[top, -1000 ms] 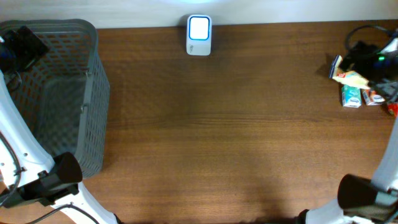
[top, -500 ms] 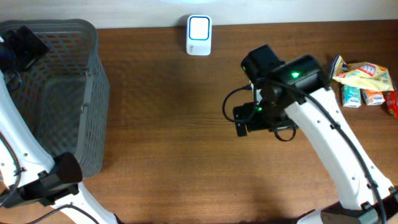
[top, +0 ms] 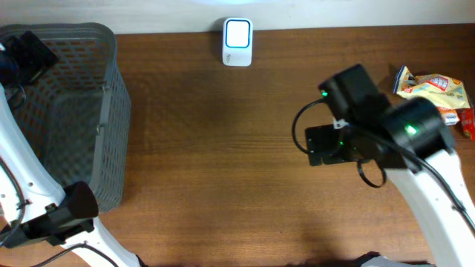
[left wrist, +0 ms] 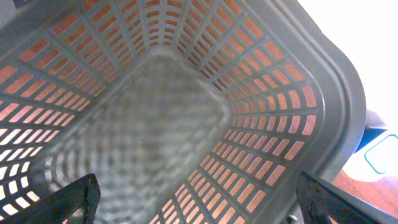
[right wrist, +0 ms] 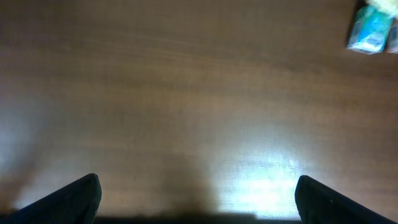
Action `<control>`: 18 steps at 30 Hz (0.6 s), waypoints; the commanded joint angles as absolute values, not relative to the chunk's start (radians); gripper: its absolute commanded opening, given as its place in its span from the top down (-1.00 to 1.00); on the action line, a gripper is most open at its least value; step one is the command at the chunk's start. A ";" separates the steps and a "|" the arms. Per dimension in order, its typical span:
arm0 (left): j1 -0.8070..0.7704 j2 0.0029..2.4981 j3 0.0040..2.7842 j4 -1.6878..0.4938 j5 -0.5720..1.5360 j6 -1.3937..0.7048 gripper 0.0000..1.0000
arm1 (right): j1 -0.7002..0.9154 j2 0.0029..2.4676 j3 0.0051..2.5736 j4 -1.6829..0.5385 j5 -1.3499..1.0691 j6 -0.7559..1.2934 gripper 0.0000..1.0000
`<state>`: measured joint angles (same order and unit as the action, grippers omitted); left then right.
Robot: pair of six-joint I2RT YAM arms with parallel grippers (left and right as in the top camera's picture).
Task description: Scan the item barcode
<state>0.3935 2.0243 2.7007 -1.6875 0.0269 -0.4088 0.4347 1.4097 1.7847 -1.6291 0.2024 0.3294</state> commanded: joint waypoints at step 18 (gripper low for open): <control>0.396 2.000 2.709 -1.688 0.031 -0.414 -0.98 | 0.245 0.007 0.292 -0.288 0.083 0.006 -0.97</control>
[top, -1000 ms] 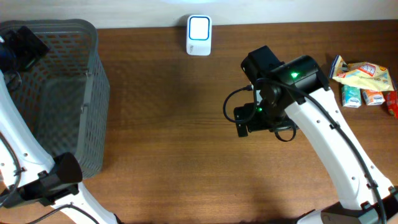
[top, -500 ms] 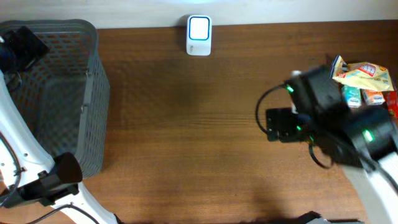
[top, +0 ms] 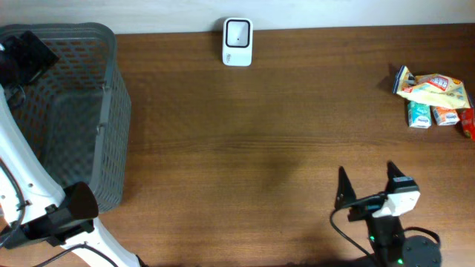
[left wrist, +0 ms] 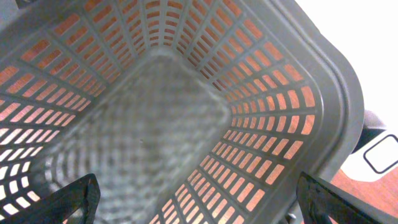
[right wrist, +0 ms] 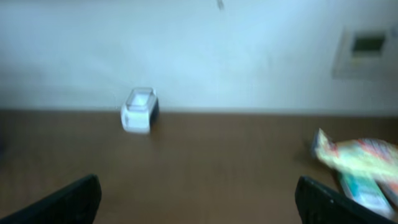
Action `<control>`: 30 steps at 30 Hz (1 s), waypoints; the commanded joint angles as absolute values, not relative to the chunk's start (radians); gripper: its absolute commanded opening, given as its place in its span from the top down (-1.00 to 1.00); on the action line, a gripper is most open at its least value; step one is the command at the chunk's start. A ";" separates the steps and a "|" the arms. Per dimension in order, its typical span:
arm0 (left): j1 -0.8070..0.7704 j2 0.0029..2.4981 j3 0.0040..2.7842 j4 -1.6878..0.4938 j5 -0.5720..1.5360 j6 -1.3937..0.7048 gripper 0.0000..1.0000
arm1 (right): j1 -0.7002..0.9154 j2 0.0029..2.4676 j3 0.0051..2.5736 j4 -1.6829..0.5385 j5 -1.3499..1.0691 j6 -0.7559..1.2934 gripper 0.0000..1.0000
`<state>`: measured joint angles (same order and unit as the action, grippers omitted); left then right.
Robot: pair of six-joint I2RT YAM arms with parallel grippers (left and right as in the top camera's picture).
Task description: Scan the item barcode
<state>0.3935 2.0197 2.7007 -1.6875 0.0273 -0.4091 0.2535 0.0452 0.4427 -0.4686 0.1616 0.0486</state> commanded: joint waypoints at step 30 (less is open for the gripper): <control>0.396 2.000 2.709 -1.688 0.031 -0.414 -0.98 | 0.168 0.004 0.006 0.083 0.057 -0.045 -0.97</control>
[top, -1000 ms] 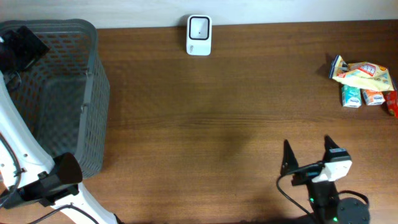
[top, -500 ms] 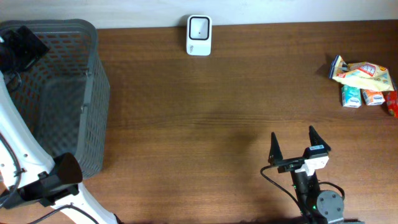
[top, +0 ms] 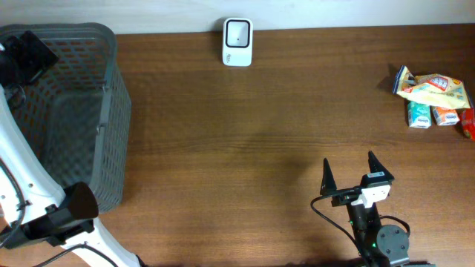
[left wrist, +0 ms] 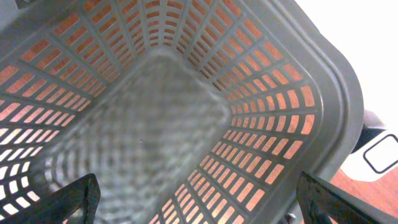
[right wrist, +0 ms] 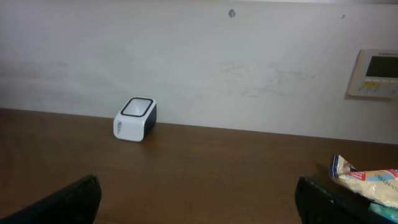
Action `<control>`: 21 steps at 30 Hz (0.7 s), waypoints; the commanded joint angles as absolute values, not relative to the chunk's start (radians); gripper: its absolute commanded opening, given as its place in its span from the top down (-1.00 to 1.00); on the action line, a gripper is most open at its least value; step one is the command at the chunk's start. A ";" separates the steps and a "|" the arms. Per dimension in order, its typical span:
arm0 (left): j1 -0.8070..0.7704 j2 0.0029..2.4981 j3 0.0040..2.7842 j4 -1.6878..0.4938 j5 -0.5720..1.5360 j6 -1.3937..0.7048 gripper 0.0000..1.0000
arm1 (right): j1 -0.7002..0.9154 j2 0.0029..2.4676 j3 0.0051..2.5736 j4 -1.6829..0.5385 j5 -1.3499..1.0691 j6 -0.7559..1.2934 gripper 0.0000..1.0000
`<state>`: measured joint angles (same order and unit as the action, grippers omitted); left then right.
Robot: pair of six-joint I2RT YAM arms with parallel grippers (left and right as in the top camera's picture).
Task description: Scan the item barcode
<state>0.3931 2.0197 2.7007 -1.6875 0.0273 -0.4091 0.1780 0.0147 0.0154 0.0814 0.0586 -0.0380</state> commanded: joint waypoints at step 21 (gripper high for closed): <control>0.396 2.000 2.709 -1.688 0.031 -0.414 -0.98 | 0.168 0.004 0.006 0.154 0.249 -0.045 -0.97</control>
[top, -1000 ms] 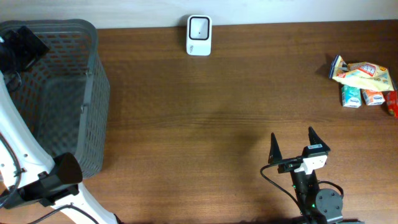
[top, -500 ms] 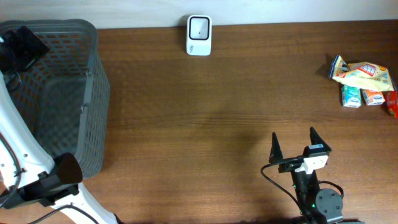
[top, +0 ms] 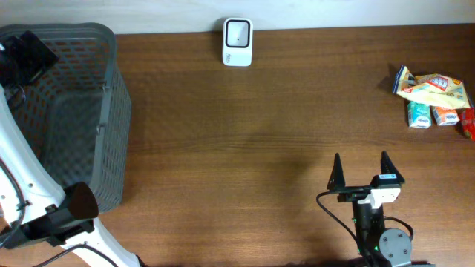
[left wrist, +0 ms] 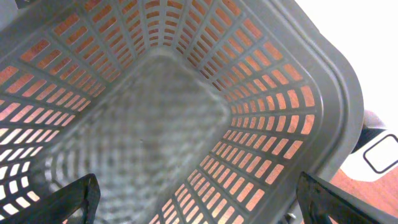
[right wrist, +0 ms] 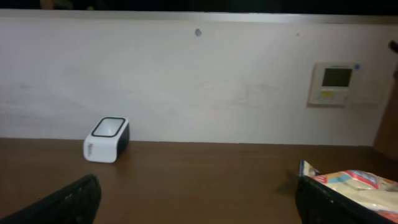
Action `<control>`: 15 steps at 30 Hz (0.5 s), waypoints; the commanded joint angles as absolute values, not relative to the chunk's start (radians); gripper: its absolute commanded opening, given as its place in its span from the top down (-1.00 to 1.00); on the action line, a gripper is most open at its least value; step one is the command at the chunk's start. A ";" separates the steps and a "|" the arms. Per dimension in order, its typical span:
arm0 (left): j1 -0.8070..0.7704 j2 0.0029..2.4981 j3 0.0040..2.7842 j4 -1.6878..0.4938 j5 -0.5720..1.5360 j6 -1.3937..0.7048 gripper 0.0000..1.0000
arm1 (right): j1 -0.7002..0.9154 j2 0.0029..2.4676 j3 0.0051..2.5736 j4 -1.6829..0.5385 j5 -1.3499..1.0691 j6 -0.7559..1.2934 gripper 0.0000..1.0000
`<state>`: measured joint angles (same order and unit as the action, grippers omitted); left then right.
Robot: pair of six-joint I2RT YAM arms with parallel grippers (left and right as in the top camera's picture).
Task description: Scan the item barcode
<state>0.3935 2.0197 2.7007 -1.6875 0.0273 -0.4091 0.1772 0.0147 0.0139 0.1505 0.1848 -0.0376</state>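
Observation:
The white barcode scanner (top: 237, 32) stands at the table's far edge; the right wrist view shows the scanner (right wrist: 106, 139) against the wall. Snack items lie at the far right: a yellow packet (top: 433, 87), small cartons (top: 419, 114) and the packet (right wrist: 354, 185) again in the right wrist view. My right gripper (top: 366, 169) is low at the near edge, open and empty, its fingers pointing toward the far wall. My left gripper (left wrist: 199, 199) hangs open over the grey basket (left wrist: 155, 118), holding nothing.
The grey mesh basket (top: 63, 111) fills the table's left end and looks empty inside. A wall thermostat (right wrist: 337, 82) hangs behind the table. Bare brown tabletop (top: 245, 148) spreads between the scanner, basket and snacks.
My right gripper has shifted a little to the right along the near edge and turned, so the scanner sits further left in its view. The left arm has not moved.
At first my right arm stood high over the right part of the table, looking down at bare wood. Then it was low at the near edge, facing the wall, open. It stayed there with small shifts. The left gripper stayed open over the basket throughout.

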 commanded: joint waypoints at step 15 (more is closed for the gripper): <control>0.396 2.000 2.709 -1.688 0.031 -0.414 -0.98 | 0.089 0.003 0.006 -0.076 0.081 -0.041 -0.97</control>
